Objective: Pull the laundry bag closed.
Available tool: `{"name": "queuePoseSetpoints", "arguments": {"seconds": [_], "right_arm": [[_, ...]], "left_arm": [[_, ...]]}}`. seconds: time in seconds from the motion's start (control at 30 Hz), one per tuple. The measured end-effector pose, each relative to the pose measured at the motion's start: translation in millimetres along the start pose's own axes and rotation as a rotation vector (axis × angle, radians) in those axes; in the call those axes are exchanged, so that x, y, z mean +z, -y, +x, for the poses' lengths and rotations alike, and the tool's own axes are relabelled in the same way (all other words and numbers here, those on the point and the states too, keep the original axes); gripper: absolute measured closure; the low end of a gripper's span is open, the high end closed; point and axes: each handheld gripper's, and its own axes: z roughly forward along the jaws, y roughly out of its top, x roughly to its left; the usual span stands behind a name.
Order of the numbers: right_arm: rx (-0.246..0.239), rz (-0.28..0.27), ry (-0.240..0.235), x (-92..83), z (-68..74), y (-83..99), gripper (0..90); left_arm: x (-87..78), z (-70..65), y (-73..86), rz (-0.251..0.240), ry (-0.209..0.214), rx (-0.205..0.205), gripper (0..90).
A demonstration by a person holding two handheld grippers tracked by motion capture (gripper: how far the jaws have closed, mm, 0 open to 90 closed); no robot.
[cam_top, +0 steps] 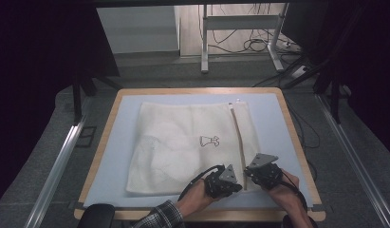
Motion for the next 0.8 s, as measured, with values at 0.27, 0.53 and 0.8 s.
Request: {"name": "queuePoseSetpoints", "arguments": {"seconds": [0.27,0.53,0.8], "right_arm": [[-0.01,0.003,0.013,3.7,-4.1,-2.9,81.7],[-0.023,0.006,0.02,8.2,-8.3,-6.4,81.7],[-0.035,0.008,0.038,11.9,-11.0,-10.3,82.2]], "left_arm": [[0.4,-0.2,0.0,-0.004,0.003,-0.008,89.9],[0.1,0.1,0.0,0.0,0.0,-0.001,89.9],[0.1,-0.1,0.1,-0.001,-0.001,0.0,90.0]]}}
